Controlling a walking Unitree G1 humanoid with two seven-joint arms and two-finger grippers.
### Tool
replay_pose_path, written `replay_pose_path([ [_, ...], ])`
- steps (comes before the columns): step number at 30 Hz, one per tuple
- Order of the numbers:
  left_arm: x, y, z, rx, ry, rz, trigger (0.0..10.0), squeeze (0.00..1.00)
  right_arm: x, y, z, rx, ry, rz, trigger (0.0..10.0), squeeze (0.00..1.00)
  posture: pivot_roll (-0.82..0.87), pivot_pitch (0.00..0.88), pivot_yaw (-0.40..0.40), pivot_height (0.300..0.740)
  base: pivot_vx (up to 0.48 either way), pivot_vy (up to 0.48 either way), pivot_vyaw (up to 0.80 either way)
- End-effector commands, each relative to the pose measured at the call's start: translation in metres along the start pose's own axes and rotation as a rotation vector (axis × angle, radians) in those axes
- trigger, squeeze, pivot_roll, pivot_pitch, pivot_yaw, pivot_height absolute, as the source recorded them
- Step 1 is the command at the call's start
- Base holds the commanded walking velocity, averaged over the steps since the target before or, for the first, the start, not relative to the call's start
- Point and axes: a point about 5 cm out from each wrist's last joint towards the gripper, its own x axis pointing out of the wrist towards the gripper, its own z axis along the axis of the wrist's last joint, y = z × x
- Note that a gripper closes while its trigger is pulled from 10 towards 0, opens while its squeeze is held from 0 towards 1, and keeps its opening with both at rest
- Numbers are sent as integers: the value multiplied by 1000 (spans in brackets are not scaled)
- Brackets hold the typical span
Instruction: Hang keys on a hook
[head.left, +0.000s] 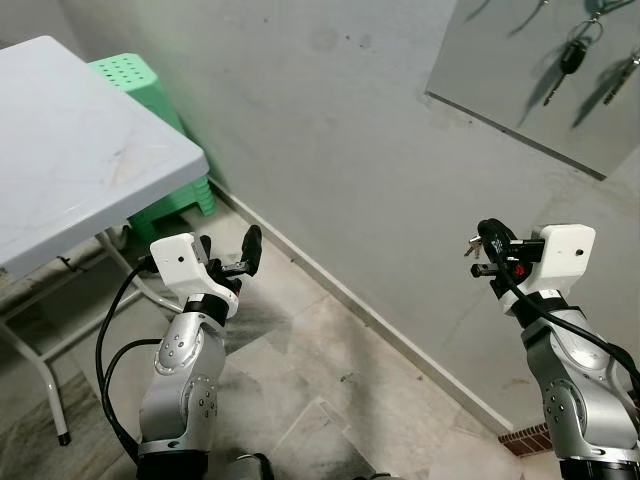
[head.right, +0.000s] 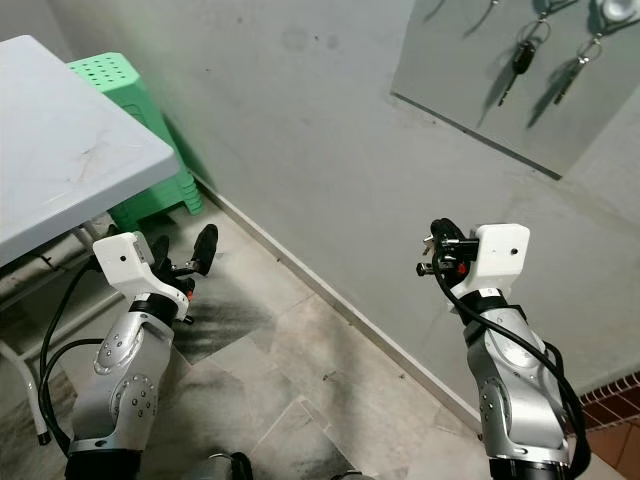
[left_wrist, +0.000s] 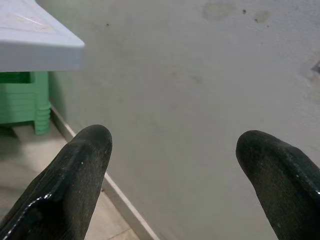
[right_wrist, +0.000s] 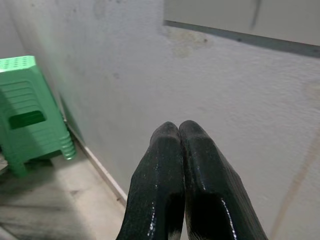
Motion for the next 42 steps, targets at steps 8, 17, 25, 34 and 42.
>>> replay_pose_path([
  [8,-2,0,-3,8,21,8,10000,0,-1,-2,0,-7,11,-11,10000,0,-44,129,-65,740,0,0,-775],
  [17,-4,0,-4,9,23,8,10000,0,-3,-1,-1,-2,16,-15,10000,0,-43,137,-60,740,0,0,-775],
  [25,-5,1,-6,20,39,11,10000,0,-5,-1,-3,1,21,-21,10000,0,-43,139,-54,740,0,0,-775],
  [34,-6,2,-6,41,48,19,10000,0,-8,-1,-4,4,25,-32,10000,0,-43,152,-48,740,0,0,-775],
  [42,-5,3,-6,41,55,18,10000,0,-8,0,-5,10,22,-38,10000,0,-45,151,-41,740,0,0,-775],
])
